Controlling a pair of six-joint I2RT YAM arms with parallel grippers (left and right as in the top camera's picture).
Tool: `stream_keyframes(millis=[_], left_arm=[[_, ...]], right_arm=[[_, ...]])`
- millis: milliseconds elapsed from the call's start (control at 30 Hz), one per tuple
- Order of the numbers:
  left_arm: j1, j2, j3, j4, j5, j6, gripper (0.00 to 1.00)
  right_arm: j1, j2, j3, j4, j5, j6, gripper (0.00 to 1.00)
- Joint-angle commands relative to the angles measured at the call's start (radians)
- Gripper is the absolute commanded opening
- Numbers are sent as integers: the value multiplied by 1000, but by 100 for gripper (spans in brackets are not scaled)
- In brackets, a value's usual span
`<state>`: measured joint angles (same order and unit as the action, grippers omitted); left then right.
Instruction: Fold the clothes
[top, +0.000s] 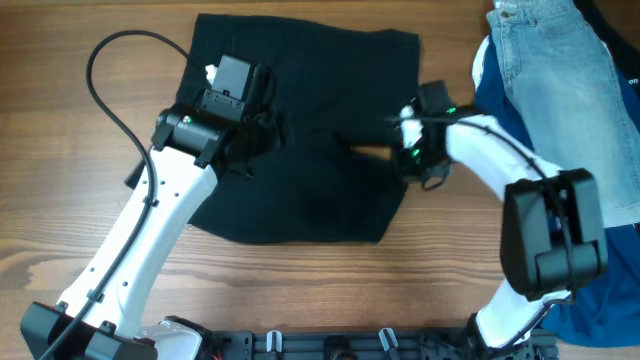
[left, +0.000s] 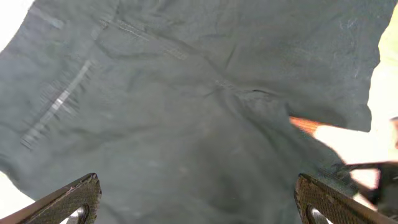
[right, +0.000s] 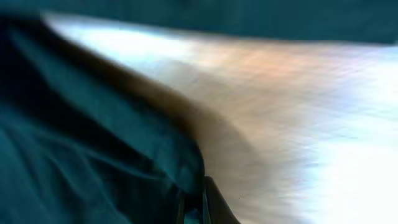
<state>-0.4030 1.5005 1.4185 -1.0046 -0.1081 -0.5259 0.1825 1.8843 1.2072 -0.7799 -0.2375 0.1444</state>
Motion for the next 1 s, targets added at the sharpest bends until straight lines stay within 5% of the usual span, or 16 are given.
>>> stream_keyframes(millis=[0,100,133,167,200,267,467,600,900,933,967], left_arm=[[3,-12,4,23,-18,-6,100],[3,-12,4,26,-18,-4,100],[3,-12,4,26,-19,-2,100],[3,-12,4,26,-27,-2,100],[6,-12,4,25,-39,-3,100],[26,-12,4,21,-40,-3,100],[94,-12,4,-34,-39,3,100],[97,-12,4,-47,-39,47,100],[97,-12,4,-47,-38,47,100],[97,-12,4,-47,-37,47,100],[97,-12,4,-47,-27,47,100]], right_arm=[[-103,-52,151,-24,51,40,4],[-148,-52,180,-18,51,33,5],[-157,-52,180,-22,50,20,30],[-164,-52,182,-36,31,14,69],[-168,-56,200,-80,-6,16,80],[-167,-104,249,-197,-32,15,81],[-156,-299,121,-413,-128,-15,80],[-104,-298,-172,-212,-111,79,77],[-104,-297,-485,246,2,222,70],[-104,-297,-485,259,2,222,56],[-104,-298,-484,271,-13,223,4]])
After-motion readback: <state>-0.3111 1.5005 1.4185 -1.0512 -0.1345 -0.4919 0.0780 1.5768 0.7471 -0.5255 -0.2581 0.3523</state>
